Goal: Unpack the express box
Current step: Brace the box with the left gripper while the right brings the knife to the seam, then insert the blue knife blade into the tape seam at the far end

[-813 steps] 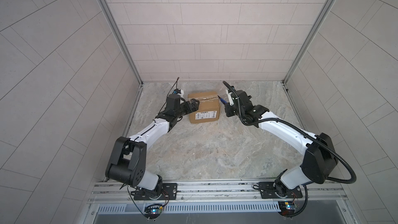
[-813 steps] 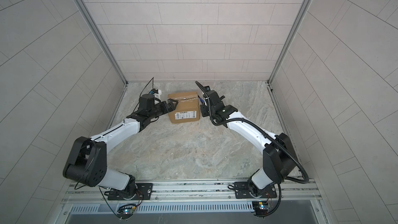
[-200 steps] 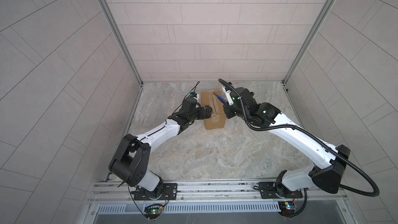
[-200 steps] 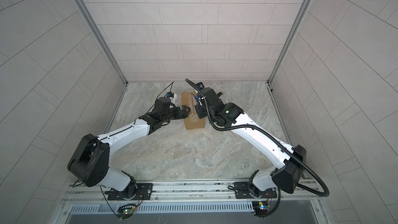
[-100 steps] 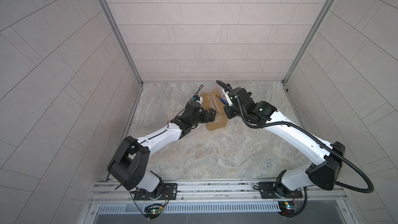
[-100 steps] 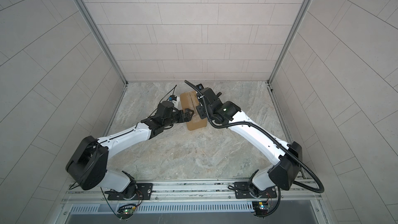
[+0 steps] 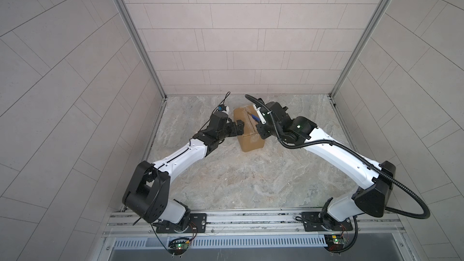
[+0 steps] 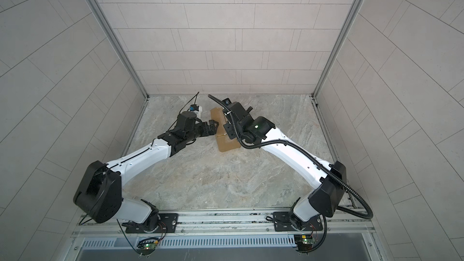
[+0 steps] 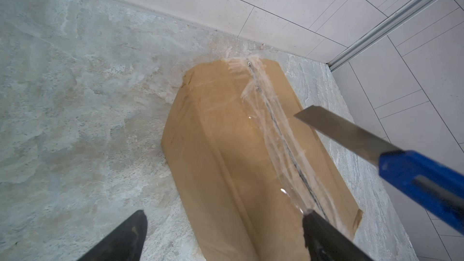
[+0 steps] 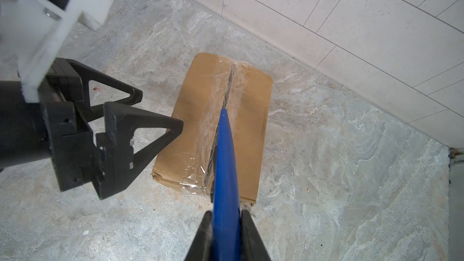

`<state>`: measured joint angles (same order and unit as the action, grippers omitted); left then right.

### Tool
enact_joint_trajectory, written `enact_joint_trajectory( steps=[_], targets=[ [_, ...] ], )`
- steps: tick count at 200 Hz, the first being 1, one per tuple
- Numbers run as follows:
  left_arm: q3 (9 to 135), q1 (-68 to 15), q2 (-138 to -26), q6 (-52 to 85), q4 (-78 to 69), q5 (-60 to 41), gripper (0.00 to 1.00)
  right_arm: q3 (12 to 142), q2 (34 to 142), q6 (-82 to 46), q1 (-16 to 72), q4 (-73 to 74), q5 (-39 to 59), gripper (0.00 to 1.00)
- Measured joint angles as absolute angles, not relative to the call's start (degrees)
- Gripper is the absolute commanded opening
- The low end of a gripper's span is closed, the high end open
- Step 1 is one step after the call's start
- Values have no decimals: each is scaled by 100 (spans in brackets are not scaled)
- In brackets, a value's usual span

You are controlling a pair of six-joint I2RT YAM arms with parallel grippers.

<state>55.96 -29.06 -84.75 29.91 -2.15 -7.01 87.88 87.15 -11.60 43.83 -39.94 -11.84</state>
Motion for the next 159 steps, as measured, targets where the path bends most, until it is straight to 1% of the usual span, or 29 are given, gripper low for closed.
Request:
enact_joint_trajectory(
  steps=[58,159],
  targets=[
    [5719,-2906,-8864,2939,-165,-746,98,8818,8938,-1160,4427,-4060,-1313,0],
    [5723,-2735,-8884,3020,-165,-735,97,8827,9050,-1160,4501,-4060,-1496,0]
  ],
)
